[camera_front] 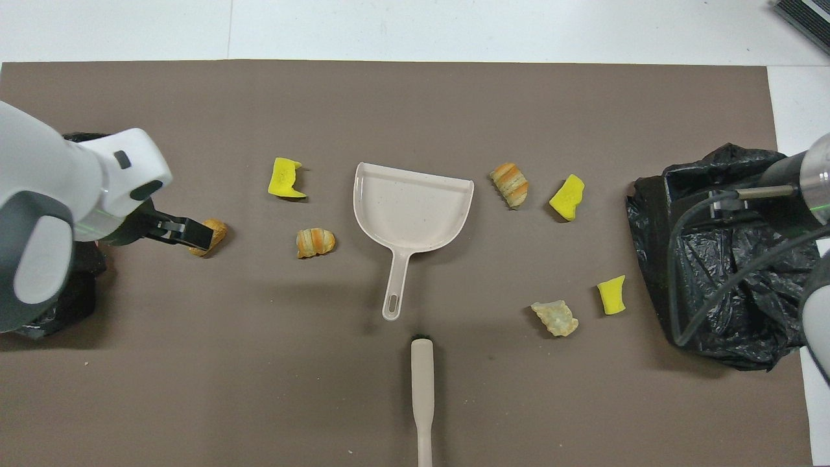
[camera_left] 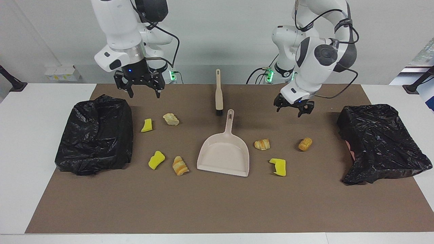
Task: Sweep and dump trash in bin
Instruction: 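Grasp the dustpan handle with the right gripper while the left gripper reaches the brush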
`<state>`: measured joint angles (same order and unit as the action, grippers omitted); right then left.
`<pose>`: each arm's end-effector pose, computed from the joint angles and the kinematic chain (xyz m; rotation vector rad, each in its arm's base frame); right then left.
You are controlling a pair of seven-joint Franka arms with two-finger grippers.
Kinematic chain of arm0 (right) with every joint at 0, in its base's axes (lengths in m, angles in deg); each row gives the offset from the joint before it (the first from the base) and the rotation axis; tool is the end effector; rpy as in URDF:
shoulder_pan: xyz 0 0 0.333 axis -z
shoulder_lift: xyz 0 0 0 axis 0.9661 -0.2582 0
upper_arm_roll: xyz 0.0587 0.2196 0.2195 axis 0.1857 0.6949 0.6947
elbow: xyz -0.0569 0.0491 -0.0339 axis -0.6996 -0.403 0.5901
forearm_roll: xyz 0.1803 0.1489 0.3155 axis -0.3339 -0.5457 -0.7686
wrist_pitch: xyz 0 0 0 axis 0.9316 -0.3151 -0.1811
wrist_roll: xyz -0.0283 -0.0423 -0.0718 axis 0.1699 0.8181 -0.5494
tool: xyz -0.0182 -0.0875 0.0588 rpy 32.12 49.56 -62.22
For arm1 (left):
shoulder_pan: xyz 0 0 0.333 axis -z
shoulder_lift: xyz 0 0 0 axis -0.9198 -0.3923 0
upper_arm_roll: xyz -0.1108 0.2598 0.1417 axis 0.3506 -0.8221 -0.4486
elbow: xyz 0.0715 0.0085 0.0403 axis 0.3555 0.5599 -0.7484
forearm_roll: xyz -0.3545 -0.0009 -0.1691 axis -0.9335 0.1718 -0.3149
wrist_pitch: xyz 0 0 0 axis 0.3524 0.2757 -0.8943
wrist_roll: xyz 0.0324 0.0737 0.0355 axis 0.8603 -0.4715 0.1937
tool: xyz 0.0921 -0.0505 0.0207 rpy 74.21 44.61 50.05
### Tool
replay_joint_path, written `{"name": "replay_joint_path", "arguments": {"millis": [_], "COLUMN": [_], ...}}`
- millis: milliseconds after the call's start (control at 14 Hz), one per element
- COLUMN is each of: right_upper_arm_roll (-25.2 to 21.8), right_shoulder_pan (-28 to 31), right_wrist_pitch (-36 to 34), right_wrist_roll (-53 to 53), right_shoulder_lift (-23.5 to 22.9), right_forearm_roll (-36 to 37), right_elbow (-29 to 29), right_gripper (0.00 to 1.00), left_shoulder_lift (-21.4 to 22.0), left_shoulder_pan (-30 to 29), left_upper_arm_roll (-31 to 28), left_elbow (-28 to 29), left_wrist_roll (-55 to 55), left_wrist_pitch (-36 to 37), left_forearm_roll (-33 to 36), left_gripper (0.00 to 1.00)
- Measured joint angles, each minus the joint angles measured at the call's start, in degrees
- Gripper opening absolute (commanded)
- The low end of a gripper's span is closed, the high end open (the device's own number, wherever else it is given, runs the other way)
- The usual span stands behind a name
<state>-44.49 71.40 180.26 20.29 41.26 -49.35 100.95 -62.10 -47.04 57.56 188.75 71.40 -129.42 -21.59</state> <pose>0.5708 0.1380 0.6011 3.1400 -0.0627 0.0597 0.4965 -0.1904 0.4366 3.0534 -0.5575 -0.1806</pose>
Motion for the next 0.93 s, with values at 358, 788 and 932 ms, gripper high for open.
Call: {"name": "replay_joint_path", "arguments": {"millis": [358,788,932], "right_upper_arm_roll": [0.1,0.0,0.0], "right_shoulder_pan": [-10.3,-16.7,-19.1], "right_wrist_pitch": [9.5,14.2,14.9], "right_wrist_roll": [-15.0,-24.8,-28.4], "right_shoulder_lift": [-8.4,-17.5,-20.5], "right_forearm_roll": [0.2,0.2,0.2], "right_elbow": [0.3,-1.1,-2.3], "right_gripper": [1.00,1.00,1.00], "left_shoulder_lift": [1.7,9.5,10.3], "left_shoulder_pan": [12.2,27.3,33.0], "left_upper_arm_roll": [0.2,0.2,0.3], "left_elbow": [9.4,18.2,19.8], "left_wrist_roll": [-13.1,-25.5,-30.5], "left_wrist_pitch": [-5.7,-8.2,-10.6], "left_forearm_roll": [-0.2,-2.2,-2.2], "left_gripper": [1.00,1.00,1.00]}}
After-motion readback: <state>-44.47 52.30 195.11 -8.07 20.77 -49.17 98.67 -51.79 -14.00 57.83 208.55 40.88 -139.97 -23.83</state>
